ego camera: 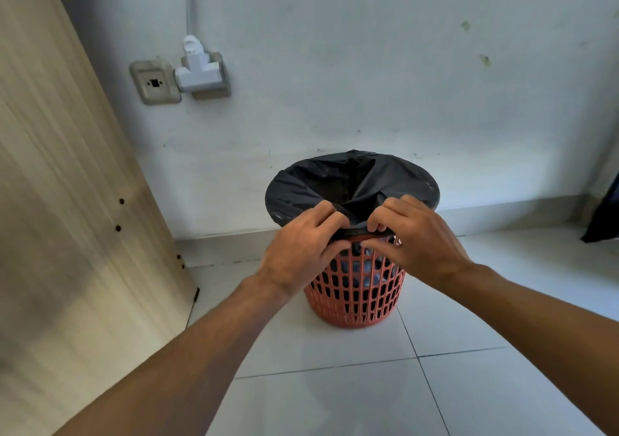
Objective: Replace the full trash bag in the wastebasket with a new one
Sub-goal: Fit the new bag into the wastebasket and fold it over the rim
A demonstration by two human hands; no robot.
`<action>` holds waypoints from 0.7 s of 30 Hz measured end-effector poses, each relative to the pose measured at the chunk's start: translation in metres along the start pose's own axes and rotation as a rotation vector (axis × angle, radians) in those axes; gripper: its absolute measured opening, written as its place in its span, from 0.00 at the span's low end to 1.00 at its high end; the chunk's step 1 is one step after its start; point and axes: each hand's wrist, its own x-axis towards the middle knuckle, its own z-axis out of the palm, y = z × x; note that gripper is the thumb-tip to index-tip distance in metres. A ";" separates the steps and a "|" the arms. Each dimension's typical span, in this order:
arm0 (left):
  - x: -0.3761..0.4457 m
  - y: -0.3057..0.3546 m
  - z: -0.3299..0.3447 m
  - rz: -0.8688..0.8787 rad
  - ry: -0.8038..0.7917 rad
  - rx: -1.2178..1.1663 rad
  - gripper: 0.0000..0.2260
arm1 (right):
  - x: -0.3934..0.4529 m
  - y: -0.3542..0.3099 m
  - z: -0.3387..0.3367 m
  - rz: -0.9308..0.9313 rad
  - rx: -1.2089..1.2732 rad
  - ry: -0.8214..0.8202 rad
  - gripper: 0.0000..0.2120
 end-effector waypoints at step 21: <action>-0.042 -0.010 0.007 -0.125 -0.279 0.055 0.04 | -0.061 0.011 -0.007 0.132 -0.062 -0.333 0.04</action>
